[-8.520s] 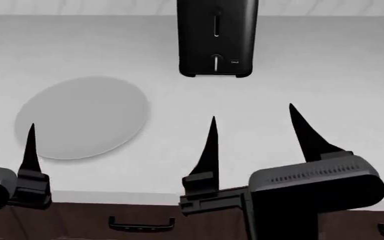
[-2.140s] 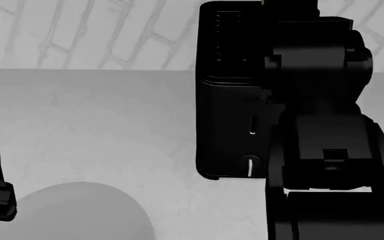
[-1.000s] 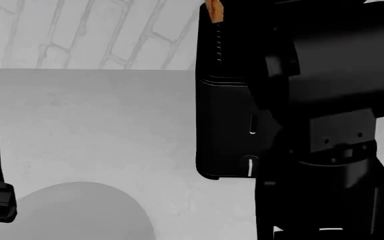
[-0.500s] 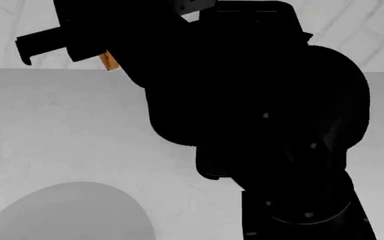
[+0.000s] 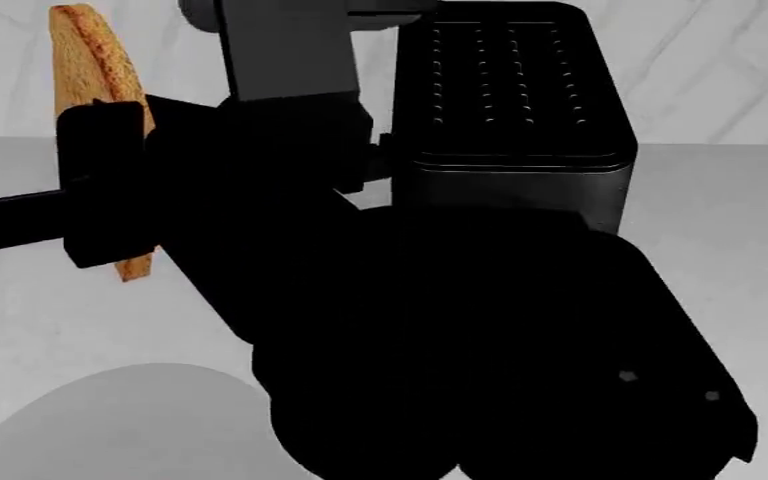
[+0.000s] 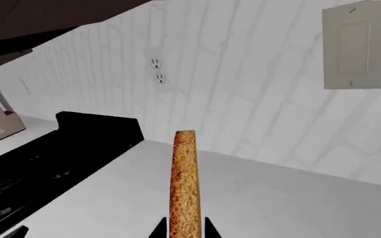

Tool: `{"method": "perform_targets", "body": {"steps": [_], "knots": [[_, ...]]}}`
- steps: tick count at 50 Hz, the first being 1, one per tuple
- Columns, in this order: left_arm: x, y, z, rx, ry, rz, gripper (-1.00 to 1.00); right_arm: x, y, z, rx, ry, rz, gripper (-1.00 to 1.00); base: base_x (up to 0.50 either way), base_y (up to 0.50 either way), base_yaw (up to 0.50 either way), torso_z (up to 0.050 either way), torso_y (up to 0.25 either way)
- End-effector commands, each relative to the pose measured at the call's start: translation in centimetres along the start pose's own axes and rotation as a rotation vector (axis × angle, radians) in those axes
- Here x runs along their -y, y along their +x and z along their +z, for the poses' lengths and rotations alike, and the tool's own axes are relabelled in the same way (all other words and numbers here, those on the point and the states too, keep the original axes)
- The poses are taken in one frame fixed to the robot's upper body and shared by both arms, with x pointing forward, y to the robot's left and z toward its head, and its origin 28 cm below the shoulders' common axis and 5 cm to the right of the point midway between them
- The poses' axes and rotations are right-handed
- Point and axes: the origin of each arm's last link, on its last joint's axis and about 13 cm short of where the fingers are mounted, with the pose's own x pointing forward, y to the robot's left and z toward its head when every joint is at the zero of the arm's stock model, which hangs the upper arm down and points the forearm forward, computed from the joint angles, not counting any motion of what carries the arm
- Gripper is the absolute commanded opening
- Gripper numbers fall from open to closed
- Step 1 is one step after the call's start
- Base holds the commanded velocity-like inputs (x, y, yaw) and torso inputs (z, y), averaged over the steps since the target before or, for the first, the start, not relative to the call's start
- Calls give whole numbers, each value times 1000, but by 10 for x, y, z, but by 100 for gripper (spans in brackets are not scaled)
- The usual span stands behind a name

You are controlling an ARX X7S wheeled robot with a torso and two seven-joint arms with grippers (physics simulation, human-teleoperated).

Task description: Place the toasted item on a plate.

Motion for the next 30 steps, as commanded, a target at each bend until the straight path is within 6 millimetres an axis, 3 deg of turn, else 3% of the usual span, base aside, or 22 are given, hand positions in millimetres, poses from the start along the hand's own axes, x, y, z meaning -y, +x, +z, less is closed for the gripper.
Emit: {"method": "perform_targets", "body": {"steps": [1,16,30], "knots": [[-4,-3,0,-6,7,14,100,-8,-26,-21,-31,100,5,-100,0,0,0,0,0],[-6,-4,1,-5,15,21,100,-9,-48,-60,-21,211,-38,-100,0,0,0,0,0],[-5,0,3,0,25,17,100,-22,-63,-87,-3,316,-13,-100,0,0,0,0,0]]}}
